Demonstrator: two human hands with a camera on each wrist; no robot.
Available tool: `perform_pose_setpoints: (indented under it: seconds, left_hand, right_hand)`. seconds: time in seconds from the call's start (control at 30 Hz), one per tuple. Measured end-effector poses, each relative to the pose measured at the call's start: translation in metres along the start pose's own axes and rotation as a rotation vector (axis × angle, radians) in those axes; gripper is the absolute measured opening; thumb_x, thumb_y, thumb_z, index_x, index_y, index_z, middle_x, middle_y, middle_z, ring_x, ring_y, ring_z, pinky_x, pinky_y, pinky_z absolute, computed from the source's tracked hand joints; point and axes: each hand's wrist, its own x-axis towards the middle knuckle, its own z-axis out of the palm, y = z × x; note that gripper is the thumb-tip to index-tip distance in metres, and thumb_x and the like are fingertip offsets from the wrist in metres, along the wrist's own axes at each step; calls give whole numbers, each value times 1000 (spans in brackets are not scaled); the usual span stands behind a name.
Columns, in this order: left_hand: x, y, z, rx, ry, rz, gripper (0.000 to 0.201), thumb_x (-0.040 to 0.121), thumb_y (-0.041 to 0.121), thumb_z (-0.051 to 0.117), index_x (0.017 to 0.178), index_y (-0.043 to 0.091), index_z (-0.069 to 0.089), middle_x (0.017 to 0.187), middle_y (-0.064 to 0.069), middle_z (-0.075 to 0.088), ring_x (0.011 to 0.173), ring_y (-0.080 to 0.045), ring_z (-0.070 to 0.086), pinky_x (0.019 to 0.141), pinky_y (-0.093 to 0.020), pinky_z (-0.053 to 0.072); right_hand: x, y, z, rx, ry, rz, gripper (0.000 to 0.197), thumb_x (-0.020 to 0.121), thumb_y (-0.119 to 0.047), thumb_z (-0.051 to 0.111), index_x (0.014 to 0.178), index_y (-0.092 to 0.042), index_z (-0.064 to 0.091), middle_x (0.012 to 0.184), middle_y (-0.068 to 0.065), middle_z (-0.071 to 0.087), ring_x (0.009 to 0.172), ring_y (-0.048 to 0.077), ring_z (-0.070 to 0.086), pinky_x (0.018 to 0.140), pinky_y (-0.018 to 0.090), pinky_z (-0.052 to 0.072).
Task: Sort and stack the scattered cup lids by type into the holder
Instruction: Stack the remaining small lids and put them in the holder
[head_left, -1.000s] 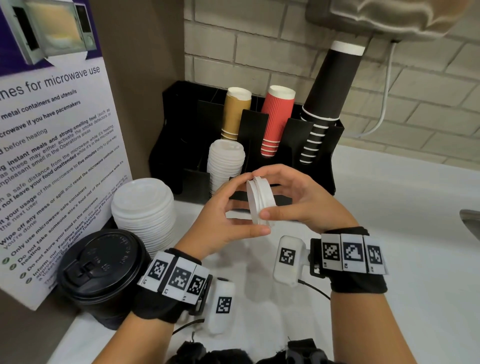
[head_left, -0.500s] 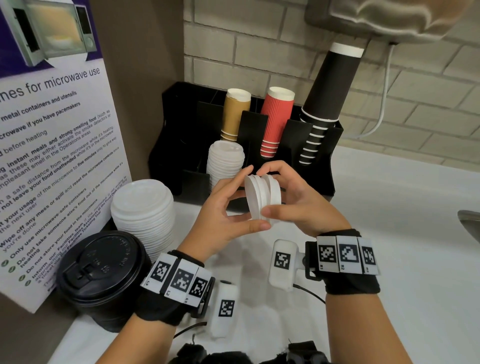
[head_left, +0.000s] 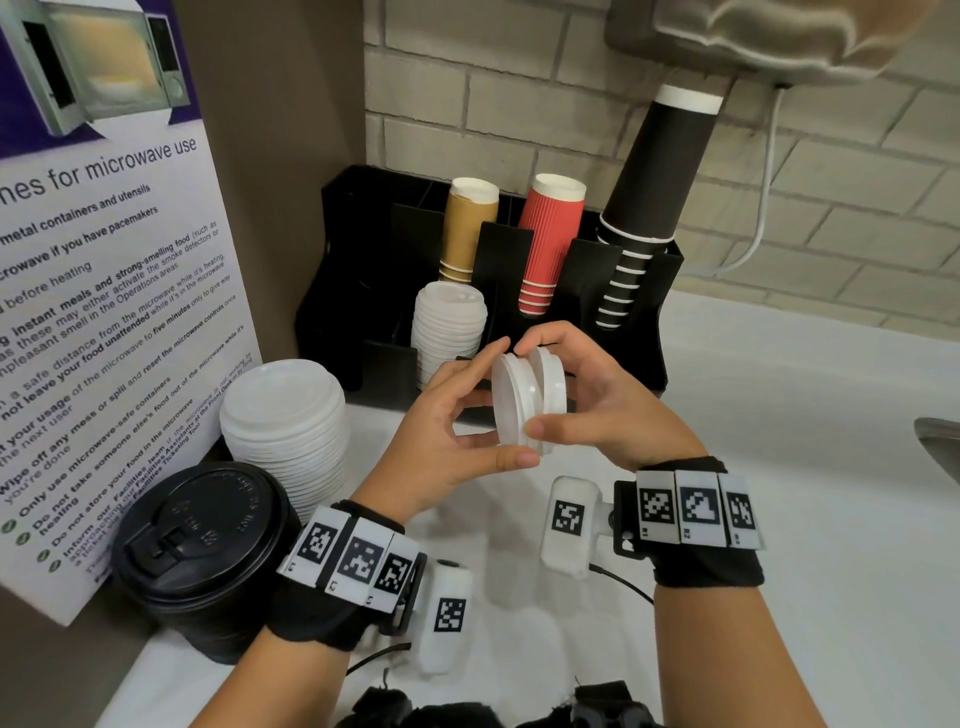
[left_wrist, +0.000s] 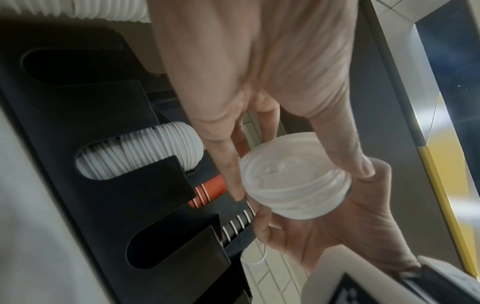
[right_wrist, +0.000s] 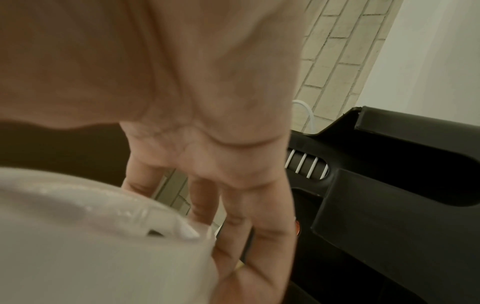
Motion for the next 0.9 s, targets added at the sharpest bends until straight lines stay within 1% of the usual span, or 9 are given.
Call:
perform_pose_setpoints:
  seconds: [0.1, 0.2, 0.3, 0.4, 0.47, 0.57, 0.63, 0.77, 0.9]
  left_hand:
    - [0, -1, 3, -40, 31, 8, 93, 57, 32, 87, 139, 37, 43, 134, 4, 47, 126, -19, 52, 93, -47, 55]
    - [0, 0, 5, -69, 32, 13, 93, 59, 30, 85, 141, 32, 42, 141, 4, 46, 131, -16, 48, 94, -48, 54]
    - [-1, 1, 5, -56, 44, 24, 91, 61, 29, 85, 141, 29, 43, 140, -1, 48, 129, -18, 51, 93, -46, 55]
    - [-1, 2, 4, -41, 55, 40, 88, 61, 31, 83, 140, 31, 44, 139, -4, 48, 126, -19, 52, 92, -46, 55]
    - [-1, 3, 4, -29, 49, 45, 87, 62, 31, 83, 140, 31, 44, 139, 0, 47, 127, -18, 51, 92, -46, 55]
    - [-1, 3, 4, -14, 43, 47, 87, 61, 33, 83, 139, 34, 44, 138, 6, 47, 128, -15, 50, 92, -45, 56]
    - [-1, 2, 4, -9, 48, 50, 87, 61, 34, 84, 138, 36, 44, 138, 8, 47, 128, -13, 50, 92, -43, 56]
    - [0, 2, 4, 1, 52, 55, 88, 60, 36, 84, 138, 42, 43, 137, 13, 46, 129, -10, 48, 92, -39, 56]
    - [0, 2, 3, 12, 32, 48, 91, 60, 38, 84, 138, 45, 38, 137, 17, 45, 131, -9, 46, 93, -36, 55]
  right_hand:
    - [0, 0, 0, 15, -1, 8, 58, 65, -21, 79, 116, -24, 52, 109, 0, 59, 97, 21, 61, 78, 30, 50]
    - [0, 0, 0, 24, -5, 14, 58, 65, -21, 79, 116, -24, 52, 109, 0, 59, 99, 22, 61, 79, 30, 50]
    - [0, 2, -1, 45, -3, 27, 65, 65, -21, 80, 121, -26, 48, 108, 1, 62, 100, 21, 62, 80, 33, 52]
    - [-1, 2, -4, 130, 13, 85, 70, 63, -21, 81, 123, -28, 45, 107, 5, 65, 98, 25, 64, 76, 37, 54]
    - [-2, 2, -4, 115, 22, 88, 65, 63, -23, 81, 121, -26, 51, 112, 8, 63, 99, 25, 64, 74, 35, 54]
    - [-2, 2, -2, 92, 25, 73, 60, 68, -16, 80, 122, -24, 55, 119, 9, 61, 105, 27, 63, 78, 35, 55]
    - [-2, 1, -1, 81, 32, 74, 59, 69, -14, 79, 122, -24, 55, 118, 6, 63, 106, 26, 64, 80, 34, 55]
    - [0, 0, -1, 58, 36, 90, 61, 67, -14, 80, 122, -25, 55, 114, -1, 65, 104, 21, 65, 79, 32, 56]
    - [1, -1, 0, 42, 27, 105, 59, 67, -13, 81, 119, -26, 56, 113, 1, 65, 102, 22, 66, 79, 34, 56]
